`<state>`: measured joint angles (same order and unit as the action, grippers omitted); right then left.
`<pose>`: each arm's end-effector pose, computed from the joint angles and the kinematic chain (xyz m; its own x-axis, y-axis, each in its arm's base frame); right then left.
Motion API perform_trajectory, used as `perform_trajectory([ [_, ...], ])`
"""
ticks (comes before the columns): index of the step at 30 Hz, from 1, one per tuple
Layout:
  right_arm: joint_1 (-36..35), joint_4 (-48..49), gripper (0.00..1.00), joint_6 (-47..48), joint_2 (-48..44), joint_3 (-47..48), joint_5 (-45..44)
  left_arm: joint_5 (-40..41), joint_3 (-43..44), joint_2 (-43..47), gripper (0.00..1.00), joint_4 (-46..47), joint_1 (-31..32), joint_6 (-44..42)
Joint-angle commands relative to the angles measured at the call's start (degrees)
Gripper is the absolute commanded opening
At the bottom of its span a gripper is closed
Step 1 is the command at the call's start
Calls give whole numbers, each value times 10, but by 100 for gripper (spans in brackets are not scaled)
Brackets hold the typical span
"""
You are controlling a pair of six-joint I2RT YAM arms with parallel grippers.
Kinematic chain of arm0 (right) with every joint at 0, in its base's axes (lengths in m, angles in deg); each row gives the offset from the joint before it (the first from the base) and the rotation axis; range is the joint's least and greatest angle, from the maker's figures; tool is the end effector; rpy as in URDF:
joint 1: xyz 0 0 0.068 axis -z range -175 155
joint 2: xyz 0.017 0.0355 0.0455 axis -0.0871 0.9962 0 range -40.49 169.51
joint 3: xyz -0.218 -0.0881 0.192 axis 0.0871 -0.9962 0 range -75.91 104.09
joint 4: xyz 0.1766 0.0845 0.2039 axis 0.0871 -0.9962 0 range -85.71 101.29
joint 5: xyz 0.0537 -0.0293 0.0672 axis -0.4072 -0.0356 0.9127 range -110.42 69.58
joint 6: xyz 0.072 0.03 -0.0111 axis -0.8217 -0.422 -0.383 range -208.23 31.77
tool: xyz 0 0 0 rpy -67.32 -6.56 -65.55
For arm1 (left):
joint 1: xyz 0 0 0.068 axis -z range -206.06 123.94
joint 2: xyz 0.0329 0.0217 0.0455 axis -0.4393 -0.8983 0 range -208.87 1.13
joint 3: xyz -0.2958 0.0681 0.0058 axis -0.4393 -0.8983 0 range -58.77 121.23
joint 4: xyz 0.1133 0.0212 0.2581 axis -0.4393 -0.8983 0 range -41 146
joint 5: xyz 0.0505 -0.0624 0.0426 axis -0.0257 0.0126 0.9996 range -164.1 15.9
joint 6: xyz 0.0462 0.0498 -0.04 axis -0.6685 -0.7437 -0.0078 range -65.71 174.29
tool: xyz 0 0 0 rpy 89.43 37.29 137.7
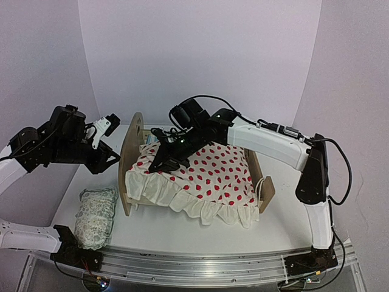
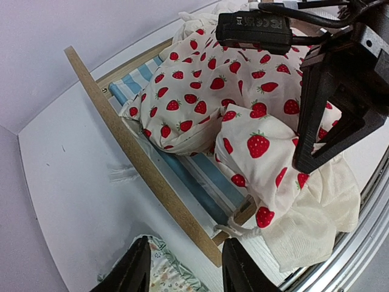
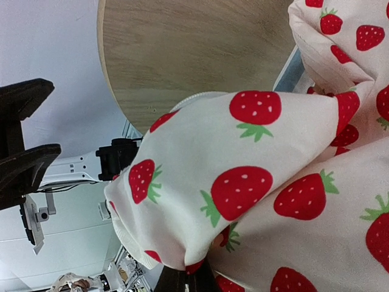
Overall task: Set up the pet bed
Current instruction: Cross the left ropes of the mattress closest to the robot.
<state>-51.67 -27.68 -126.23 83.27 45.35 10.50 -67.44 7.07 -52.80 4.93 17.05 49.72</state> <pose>0.2749 0.4812 0.3201 -0.8583 -0.3438 -0.3808 -0.5074 0.4588 0.7294 0.1549 -0.1340 0.3773 -0.4107 0.4928 -0.7672 0.6478 0.7498 0.1348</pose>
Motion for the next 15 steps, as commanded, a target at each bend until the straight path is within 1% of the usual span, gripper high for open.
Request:
perform_trajectory([
  [1, -11, 2, 0, -20, -29, 4, -3, 1, 19, 5, 47, -5, -1, 62],
  [3, -13, 1, 0, -26, -31, 7, -15, -17, 28, 2, 48, -17, -1, 117],
  [6, -13, -2, 0, -35, -35, 7, -35, -72, 22, 12, 51, -24, -1, 202],
  [8, -13, -5, 0, -40, -36, 6, -51, -105, 17, 22, 52, -35, -1, 244],
  [13, -12, -10, 0, -39, -22, 20, -73, -128, 31, 56, 53, -76, -1, 332],
  [15, -8, -15, 0, -40, -15, 31, -73, -143, 31, 66, 51, -87, -1, 364],
])
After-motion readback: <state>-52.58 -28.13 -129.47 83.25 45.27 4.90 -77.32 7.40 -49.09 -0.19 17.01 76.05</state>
